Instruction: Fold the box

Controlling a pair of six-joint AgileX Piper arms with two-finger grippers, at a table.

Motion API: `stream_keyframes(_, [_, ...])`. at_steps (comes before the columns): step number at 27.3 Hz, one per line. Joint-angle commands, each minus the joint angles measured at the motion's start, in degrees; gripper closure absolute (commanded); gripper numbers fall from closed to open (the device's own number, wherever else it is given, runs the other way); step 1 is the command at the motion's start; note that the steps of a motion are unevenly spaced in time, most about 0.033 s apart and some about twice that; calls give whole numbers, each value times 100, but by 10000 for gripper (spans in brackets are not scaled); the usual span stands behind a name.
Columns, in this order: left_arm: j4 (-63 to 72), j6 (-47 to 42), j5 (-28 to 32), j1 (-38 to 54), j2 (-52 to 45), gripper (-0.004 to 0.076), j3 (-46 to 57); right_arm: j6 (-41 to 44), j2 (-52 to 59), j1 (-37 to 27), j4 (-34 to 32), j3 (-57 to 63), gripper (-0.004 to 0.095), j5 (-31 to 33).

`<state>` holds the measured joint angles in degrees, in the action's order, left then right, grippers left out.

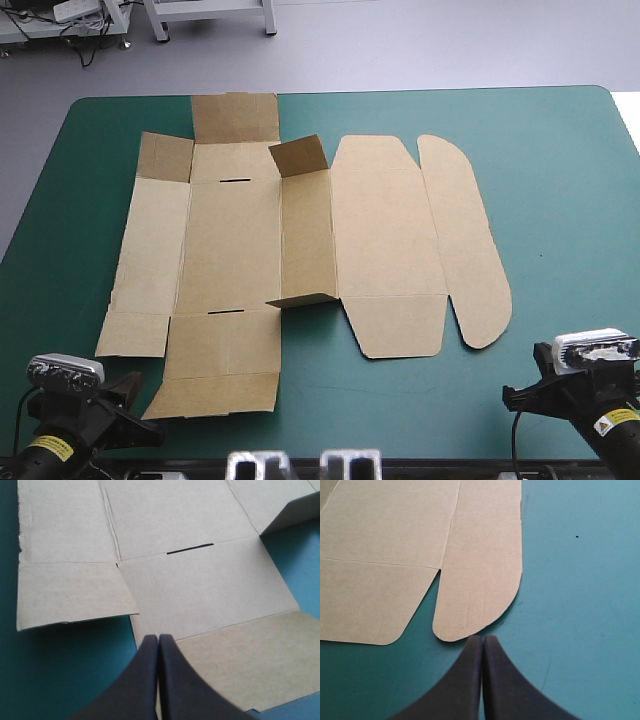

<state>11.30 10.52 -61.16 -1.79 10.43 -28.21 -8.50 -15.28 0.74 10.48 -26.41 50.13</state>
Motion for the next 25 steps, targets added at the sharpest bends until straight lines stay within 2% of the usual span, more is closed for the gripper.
stream_keyframes(1, [93, -18, 388, -32, 59, 733, -130, -88, -55, 21, 32, -254, 921, -240])
stream_keyframes(5, [112, -18, 459, -32, 59, 733, -139, -88, -55, 21, 32, -328, 921, 90])
stream_keyframes(25, [36, -37, 576, -32, 117, 733, -286, -88, -55, 21, 44, -328, 921, 130])
